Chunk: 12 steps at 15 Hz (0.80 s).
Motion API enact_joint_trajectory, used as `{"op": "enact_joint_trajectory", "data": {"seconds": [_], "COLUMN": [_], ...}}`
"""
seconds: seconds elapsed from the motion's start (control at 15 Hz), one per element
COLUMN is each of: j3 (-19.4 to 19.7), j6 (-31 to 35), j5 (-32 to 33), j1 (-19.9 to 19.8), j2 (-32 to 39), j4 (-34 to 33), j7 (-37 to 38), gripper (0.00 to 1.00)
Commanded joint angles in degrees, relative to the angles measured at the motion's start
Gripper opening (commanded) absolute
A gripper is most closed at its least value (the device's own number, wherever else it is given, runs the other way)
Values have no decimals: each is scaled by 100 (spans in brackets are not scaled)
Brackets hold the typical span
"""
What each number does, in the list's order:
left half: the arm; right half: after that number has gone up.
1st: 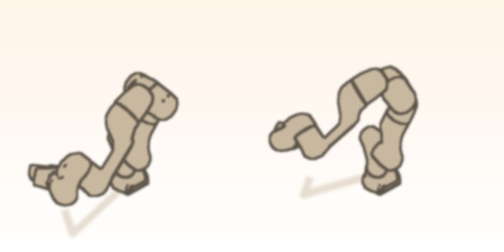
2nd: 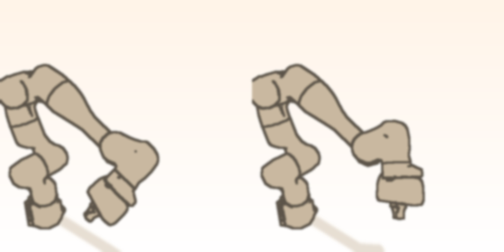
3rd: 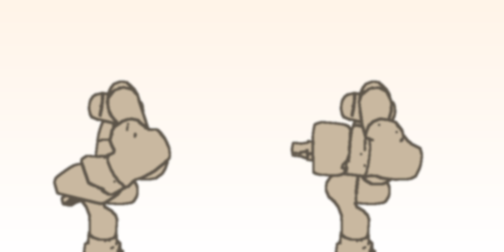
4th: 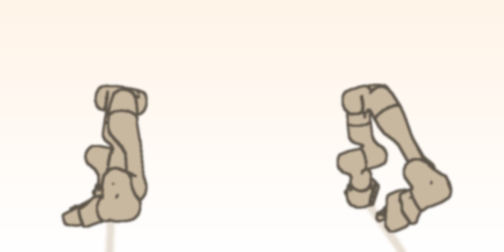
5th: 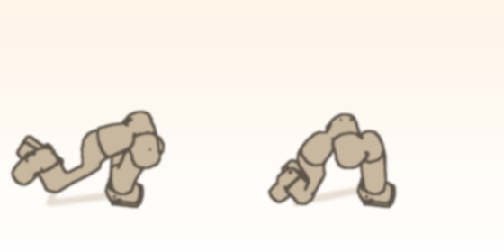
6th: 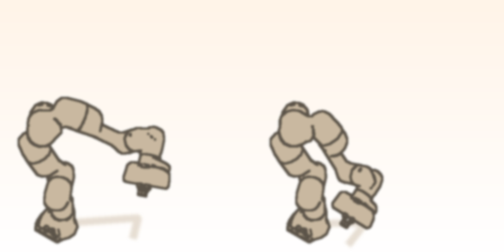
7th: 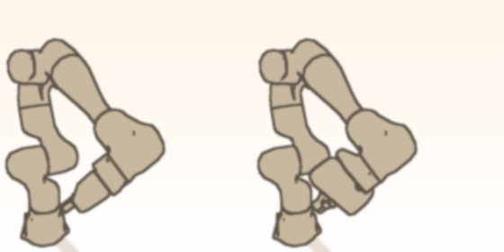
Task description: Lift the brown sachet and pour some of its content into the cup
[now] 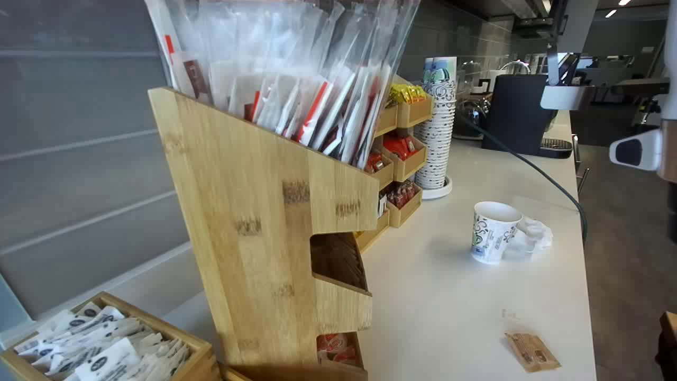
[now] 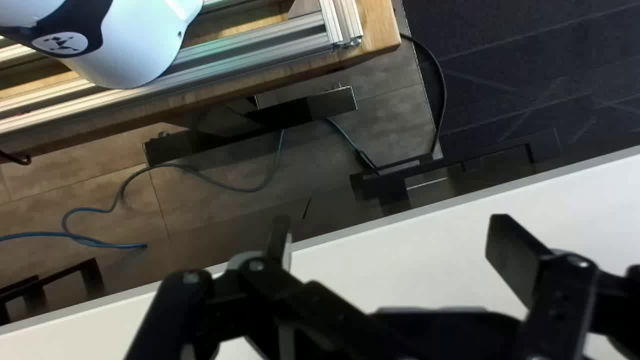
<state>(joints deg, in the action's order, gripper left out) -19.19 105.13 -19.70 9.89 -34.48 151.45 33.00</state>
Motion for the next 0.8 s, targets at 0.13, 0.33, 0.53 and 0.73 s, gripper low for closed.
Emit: {"op": "enact_joint_trajectory", "data": {"seconds": [0.13, 0.33, 0.53, 0.73], "j3": [24, 24, -140, -294], "j6": [-13, -13, 205, 926], "j5": [15, 15, 291, 615], "j1": [20, 21, -165, -273], "j2": [3, 3, 133, 358], "j4": [-9, -9, 134, 385], "j7": [10, 10, 389, 701], "gripper": [100, 100, 100, 100]}}
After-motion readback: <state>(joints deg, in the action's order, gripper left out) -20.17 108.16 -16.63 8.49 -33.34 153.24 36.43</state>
